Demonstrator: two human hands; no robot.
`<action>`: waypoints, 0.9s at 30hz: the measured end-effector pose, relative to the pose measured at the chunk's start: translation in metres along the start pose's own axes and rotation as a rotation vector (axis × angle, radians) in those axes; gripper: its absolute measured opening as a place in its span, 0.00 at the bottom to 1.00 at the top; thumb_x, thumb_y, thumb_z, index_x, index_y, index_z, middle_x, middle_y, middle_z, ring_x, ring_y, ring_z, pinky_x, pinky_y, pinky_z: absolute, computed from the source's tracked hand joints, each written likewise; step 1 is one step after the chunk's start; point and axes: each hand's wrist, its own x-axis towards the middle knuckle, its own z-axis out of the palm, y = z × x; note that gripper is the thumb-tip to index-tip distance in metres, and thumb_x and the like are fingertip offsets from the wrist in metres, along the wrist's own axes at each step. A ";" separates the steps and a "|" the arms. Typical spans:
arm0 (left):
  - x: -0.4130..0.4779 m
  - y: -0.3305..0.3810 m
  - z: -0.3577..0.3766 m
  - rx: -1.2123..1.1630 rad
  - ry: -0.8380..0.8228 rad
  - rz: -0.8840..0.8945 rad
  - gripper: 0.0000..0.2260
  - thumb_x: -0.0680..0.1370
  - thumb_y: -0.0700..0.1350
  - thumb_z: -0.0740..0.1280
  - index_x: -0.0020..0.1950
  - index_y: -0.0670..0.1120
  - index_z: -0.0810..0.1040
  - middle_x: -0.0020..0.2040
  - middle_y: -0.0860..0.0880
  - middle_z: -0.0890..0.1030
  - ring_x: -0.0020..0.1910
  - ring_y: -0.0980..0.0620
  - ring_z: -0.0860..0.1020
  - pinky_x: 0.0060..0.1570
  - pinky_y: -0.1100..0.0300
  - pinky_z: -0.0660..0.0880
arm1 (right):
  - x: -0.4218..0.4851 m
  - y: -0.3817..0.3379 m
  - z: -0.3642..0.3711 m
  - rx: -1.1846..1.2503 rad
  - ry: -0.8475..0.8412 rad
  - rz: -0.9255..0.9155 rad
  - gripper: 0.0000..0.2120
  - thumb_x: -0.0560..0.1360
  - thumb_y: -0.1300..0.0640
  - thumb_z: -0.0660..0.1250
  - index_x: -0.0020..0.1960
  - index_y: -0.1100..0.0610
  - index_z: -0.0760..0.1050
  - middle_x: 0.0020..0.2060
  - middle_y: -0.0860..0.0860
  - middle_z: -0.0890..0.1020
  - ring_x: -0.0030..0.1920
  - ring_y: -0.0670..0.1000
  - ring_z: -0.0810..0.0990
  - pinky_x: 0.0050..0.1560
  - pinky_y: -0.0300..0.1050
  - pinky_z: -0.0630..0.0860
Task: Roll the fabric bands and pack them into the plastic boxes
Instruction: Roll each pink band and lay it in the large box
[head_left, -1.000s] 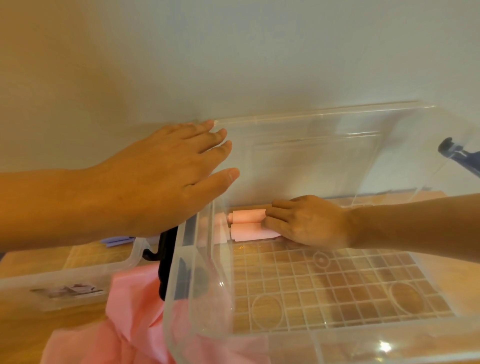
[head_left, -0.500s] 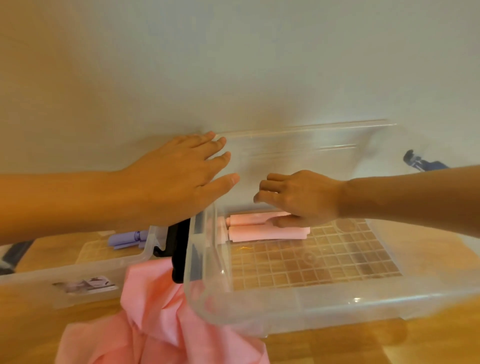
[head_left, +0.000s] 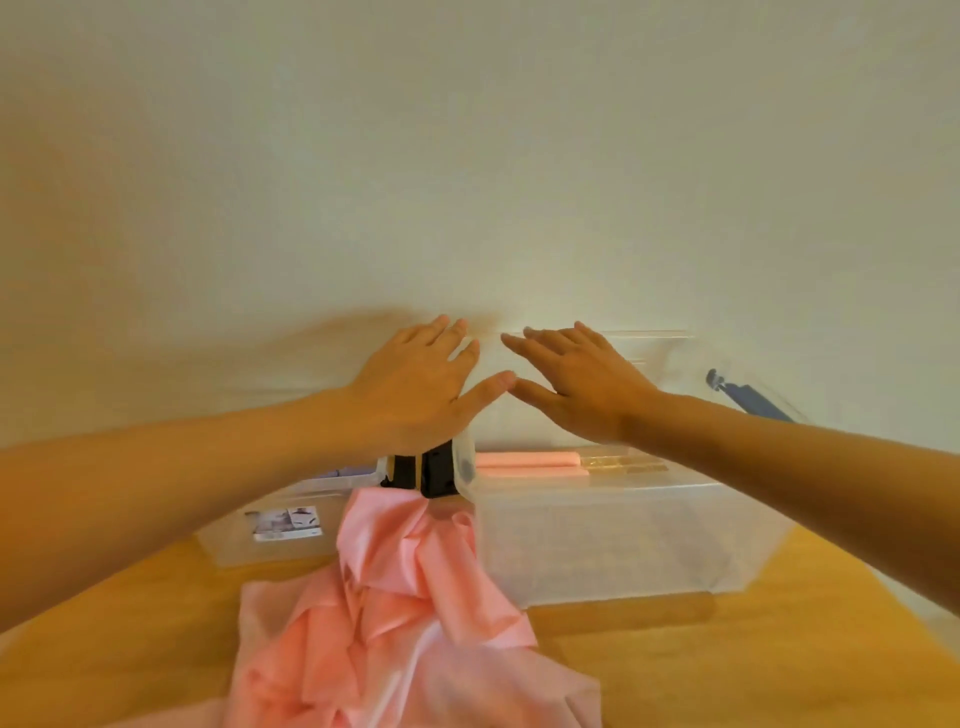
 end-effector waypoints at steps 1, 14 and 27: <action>-0.013 0.001 -0.003 -0.005 0.020 -0.002 0.46 0.72 0.71 0.29 0.82 0.48 0.56 0.83 0.46 0.52 0.82 0.48 0.48 0.78 0.51 0.48 | -0.007 -0.009 -0.012 0.037 0.011 0.027 0.36 0.79 0.31 0.41 0.82 0.45 0.54 0.81 0.52 0.62 0.80 0.55 0.59 0.80 0.54 0.47; -0.179 0.008 0.029 -0.137 0.120 -0.043 0.46 0.73 0.73 0.31 0.82 0.48 0.54 0.83 0.47 0.50 0.82 0.49 0.47 0.78 0.51 0.48 | -0.110 -0.140 -0.036 0.306 0.214 0.028 0.34 0.81 0.34 0.44 0.79 0.49 0.66 0.78 0.55 0.68 0.79 0.55 0.61 0.77 0.50 0.52; -0.248 0.023 0.135 -0.063 0.078 0.204 0.35 0.81 0.69 0.42 0.83 0.52 0.44 0.82 0.48 0.44 0.81 0.50 0.43 0.79 0.49 0.42 | -0.203 -0.157 0.085 0.116 -0.075 -0.182 0.34 0.82 0.32 0.45 0.78 0.49 0.68 0.75 0.55 0.71 0.75 0.59 0.69 0.75 0.57 0.62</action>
